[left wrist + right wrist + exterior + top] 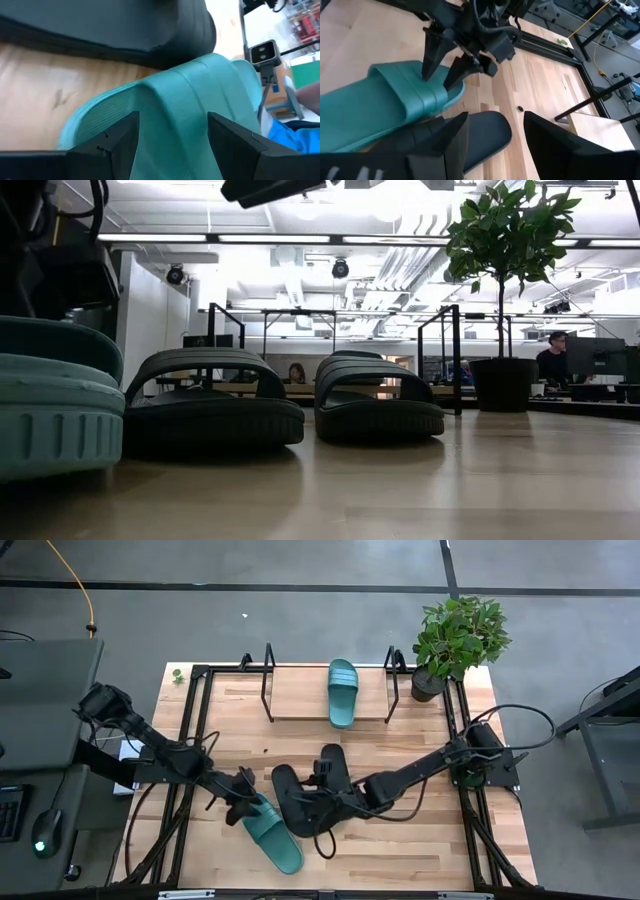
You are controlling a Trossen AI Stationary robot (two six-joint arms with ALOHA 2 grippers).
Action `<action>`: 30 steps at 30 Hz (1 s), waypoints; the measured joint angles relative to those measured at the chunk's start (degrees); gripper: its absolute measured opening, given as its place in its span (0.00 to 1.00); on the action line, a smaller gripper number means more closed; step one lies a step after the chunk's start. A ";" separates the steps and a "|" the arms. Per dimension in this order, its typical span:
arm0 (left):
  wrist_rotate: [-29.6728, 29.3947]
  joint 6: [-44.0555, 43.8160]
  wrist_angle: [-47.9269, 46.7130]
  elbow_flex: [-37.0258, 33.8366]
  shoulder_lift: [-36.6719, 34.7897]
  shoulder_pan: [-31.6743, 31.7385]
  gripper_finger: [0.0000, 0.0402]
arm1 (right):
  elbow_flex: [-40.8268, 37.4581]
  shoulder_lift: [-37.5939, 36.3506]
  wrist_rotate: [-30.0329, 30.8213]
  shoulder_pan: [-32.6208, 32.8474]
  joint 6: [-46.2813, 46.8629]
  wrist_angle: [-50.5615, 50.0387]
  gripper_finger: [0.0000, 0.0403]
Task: Pick and place slides into the shelf
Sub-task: Put the green slide on the shelf
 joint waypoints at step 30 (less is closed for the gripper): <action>3.72 3.23 6.83 0.04 3.17 0.00 0.23 | 0.00 0.00 0.24 0.27 2.14 0.31 0.45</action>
